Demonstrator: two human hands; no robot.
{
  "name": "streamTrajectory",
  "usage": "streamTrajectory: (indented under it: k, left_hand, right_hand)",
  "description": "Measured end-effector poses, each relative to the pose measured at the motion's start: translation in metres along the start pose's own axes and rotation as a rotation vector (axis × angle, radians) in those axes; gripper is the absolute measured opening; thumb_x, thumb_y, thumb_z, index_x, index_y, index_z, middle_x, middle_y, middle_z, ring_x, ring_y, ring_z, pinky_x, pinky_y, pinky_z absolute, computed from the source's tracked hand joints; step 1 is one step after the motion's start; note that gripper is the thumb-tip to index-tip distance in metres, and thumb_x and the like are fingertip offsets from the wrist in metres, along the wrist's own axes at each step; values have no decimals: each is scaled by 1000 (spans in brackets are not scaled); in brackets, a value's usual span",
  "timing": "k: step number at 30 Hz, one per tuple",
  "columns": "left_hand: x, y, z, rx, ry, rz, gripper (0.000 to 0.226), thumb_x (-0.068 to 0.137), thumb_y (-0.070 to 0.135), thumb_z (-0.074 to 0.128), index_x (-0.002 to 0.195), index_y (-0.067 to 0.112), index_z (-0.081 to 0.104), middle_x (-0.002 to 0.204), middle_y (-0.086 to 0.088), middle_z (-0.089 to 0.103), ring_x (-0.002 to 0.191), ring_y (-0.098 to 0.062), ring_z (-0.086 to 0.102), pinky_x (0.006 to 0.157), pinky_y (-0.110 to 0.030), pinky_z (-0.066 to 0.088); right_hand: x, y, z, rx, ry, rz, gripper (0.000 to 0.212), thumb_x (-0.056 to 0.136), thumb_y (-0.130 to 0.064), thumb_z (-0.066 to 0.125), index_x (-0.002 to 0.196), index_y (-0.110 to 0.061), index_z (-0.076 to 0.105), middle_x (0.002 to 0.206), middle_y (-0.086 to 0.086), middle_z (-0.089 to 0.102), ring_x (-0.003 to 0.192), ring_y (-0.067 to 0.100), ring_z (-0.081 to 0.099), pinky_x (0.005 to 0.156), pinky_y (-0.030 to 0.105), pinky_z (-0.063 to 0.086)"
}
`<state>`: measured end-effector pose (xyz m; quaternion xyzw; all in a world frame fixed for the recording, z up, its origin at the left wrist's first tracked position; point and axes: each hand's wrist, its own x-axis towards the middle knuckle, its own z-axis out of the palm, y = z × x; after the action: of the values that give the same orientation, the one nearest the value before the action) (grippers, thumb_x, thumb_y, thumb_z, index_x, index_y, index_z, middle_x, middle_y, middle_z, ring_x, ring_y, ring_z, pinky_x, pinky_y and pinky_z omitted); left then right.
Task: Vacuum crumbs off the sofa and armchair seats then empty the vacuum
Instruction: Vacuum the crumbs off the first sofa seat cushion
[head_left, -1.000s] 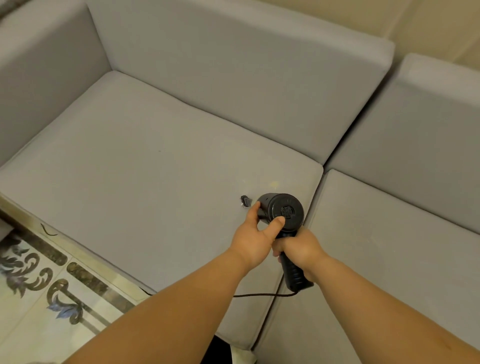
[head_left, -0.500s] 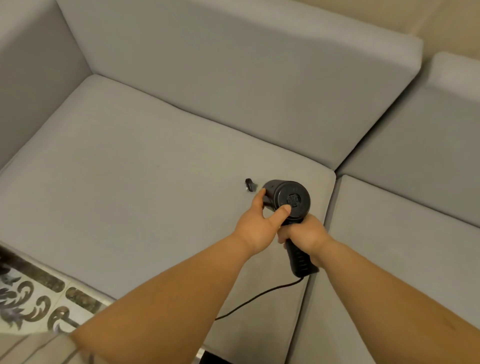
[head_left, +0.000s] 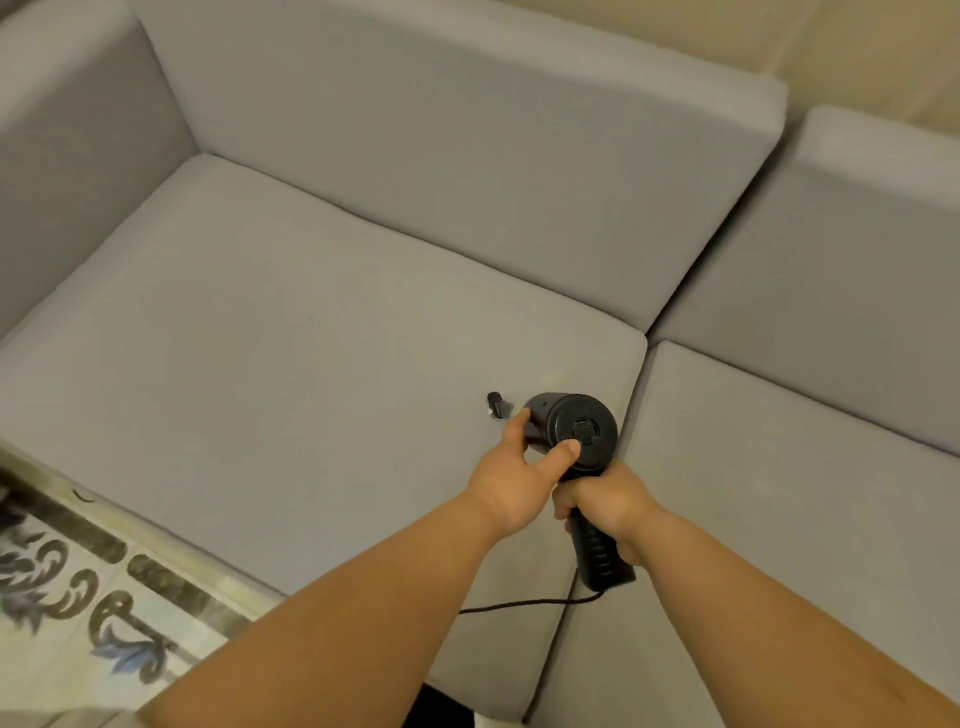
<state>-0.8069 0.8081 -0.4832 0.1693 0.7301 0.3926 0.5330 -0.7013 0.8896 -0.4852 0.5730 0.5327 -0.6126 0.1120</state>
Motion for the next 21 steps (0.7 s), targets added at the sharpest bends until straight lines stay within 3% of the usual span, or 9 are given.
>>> streamTrajectory:
  k: [11,17,21]
  left_hand:
    - [-51,-31,48,-53,36,-3,80,86,51,59,150,34,14,143,3,45,125,-9,41,92,-22,32]
    - [-44,-13,54,-53,6,52,81,84,51,62,149,38,15,143,4,43,110,-3,40,91,-21,34]
    - [-16,11,54,-20,-68,72,81,84,50,62,149,38,15,146,5,41,121,-6,41,87,-20,34]
  right_hand:
    - [-34,58,-15,-47,-24,-18,28,61,2,69,89,-3,65,79,17,63,72,31,59,64,37,51]
    - [-41,54,-24,46,81,-97,27,63,4,68,88,-5,66,72,14,63,66,28,57,58,34,48]
    - [-28,38,-35,139,164,-105,27,66,6,67,91,-3,65,73,12,62,68,28,56,59,34,46]
